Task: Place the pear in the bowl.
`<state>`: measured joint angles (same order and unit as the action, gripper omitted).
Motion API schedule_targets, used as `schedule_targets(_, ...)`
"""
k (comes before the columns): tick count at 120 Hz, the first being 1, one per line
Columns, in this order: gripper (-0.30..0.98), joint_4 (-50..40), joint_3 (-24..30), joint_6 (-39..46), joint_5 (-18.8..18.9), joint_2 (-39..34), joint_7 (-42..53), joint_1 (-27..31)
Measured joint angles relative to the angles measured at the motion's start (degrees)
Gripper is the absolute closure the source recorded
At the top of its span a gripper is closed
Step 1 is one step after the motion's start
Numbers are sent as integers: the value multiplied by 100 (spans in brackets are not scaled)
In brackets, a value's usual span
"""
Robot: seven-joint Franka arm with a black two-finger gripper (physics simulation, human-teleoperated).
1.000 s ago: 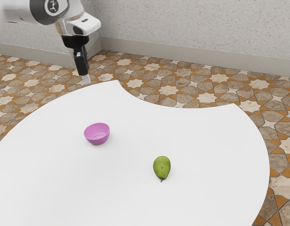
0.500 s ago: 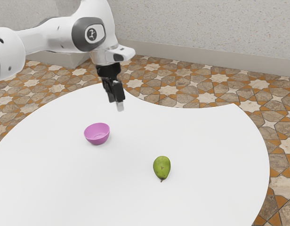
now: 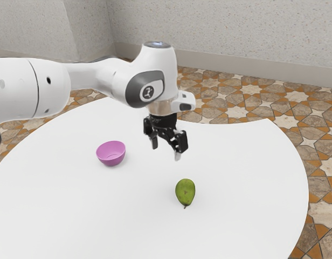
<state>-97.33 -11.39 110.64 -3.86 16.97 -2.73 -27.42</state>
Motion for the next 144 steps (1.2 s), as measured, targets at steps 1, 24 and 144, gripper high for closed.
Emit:
schedule_targets(1,0,-29,-2,42,-33,5,-58,0)
schedule_targets(24,0,-308,-12,799,-444,282,-1352,-29)
schedule_targets(144,9,-222,-4,1836,-883,1610,-3901,-180)
